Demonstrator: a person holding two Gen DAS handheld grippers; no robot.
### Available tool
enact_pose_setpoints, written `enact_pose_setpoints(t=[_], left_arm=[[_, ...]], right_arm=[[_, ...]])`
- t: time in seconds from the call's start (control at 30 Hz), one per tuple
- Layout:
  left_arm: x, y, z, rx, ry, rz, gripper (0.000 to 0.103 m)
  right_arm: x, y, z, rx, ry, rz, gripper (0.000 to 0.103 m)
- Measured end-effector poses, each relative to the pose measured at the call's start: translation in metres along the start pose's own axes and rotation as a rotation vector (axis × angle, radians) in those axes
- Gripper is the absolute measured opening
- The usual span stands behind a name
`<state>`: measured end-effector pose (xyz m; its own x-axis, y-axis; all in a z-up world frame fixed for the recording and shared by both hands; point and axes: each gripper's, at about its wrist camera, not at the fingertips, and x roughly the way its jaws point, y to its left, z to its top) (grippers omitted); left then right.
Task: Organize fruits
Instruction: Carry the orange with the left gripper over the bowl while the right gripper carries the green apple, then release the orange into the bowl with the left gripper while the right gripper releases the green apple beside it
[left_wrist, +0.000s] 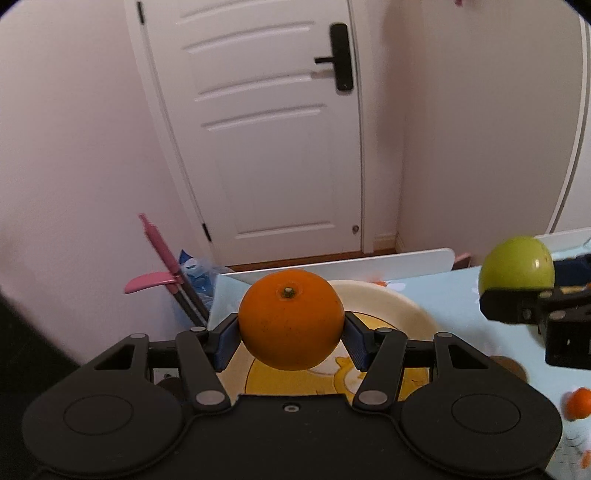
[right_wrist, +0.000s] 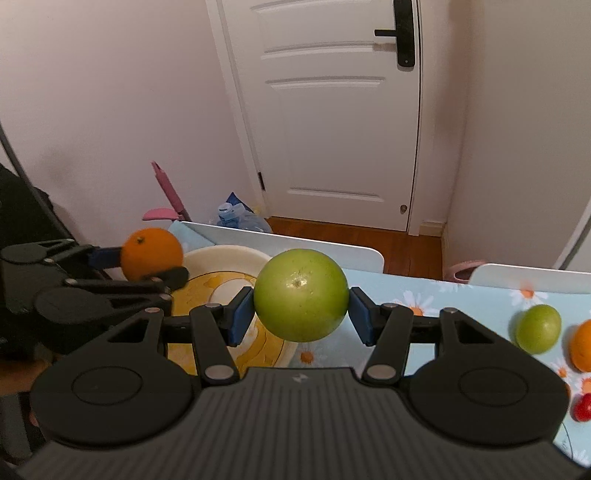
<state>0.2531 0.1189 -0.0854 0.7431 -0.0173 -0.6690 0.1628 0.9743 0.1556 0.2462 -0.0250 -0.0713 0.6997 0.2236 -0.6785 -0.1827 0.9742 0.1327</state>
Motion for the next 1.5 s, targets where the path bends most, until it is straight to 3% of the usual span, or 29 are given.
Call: enact_pose_setpoints(t=[0.33,0.6,0.67,0.7,0.73,1.13,1.5], left_arm=[[0.064,-0.002,-0.004,0.04,0.063,-0.065,0.063],[0.083,-0.003,-0.004,0.066,0.115,-0.09,0.064],[0.079,-0.003,-0.006,0.075,0.103,-0.092,0.074],[0.076,-0.003,-0.005,0.082,0.091,-0.089,0.087],[0.07,-0.003,-0.006,0.087,0.077,-0.083,0.093],[0.027,0.011,-0.016,0.032,0.072,-0.065,0.093],[0.007,0.023,-0.03,-0.011,0.079,-0.041,0.093]], right_arm=[[0.04,-0.012,0.0,0.033,0.043,-0.04,0.07],[0.039,-0.021,0.001,0.059,0.045,-0.049,0.07],[0.036,-0.023,0.002,0.052,0.042,-0.05,0.07],[0.037,-0.023,0.003,0.051,0.042,-0.052,0.07],[0.035,-0.023,0.004,0.05,0.041,-0.052,0.07],[0.041,-0.006,0.004,-0.003,0.056,-0.018,0.07],[0.068,0.026,0.0,-0.139,0.079,0.056,0.07]])
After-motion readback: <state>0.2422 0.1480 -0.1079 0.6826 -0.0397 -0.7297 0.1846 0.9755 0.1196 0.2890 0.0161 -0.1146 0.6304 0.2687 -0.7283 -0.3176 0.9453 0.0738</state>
